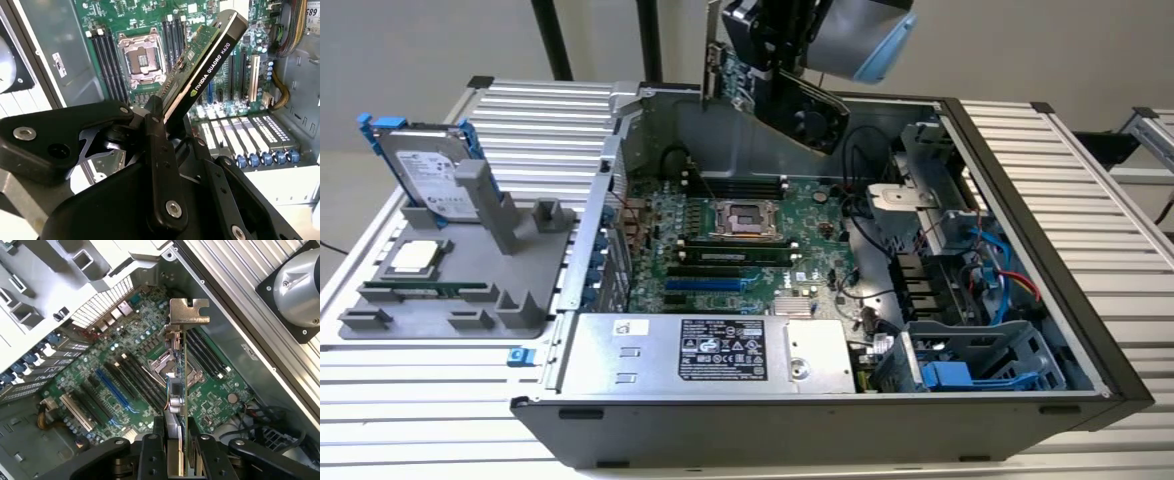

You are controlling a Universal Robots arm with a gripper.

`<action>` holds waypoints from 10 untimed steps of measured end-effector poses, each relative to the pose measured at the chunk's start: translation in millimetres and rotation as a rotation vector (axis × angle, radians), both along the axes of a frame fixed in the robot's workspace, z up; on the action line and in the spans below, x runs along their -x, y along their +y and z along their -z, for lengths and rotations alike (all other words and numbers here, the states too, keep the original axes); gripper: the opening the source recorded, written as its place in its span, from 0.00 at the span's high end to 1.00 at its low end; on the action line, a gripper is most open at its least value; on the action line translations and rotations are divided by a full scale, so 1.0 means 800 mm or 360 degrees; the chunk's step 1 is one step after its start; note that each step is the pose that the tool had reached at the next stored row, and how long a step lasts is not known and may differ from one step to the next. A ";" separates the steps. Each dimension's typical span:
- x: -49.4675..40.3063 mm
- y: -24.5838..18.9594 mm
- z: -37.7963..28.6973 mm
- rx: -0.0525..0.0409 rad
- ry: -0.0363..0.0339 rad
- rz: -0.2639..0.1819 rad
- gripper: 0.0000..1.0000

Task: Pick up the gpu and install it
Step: 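Insert the gpu into the slot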

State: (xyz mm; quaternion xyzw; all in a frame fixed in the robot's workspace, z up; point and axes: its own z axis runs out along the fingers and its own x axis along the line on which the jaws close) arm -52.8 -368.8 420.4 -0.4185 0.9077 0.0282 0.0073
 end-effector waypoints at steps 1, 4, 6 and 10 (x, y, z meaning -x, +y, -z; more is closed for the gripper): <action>0.000 0.0000 0.0000 0.0000 0.0000 -0.0014 1.00; 0.000 0.0000 0.0000 0.0000 0.0000 -0.0054 1.00; 0.000 0.0000 0.0000 0.0000 0.0000 -0.0082 1.00; 0.000 0.0000 0.0000 0.0000 0.0000 -0.0140 1.00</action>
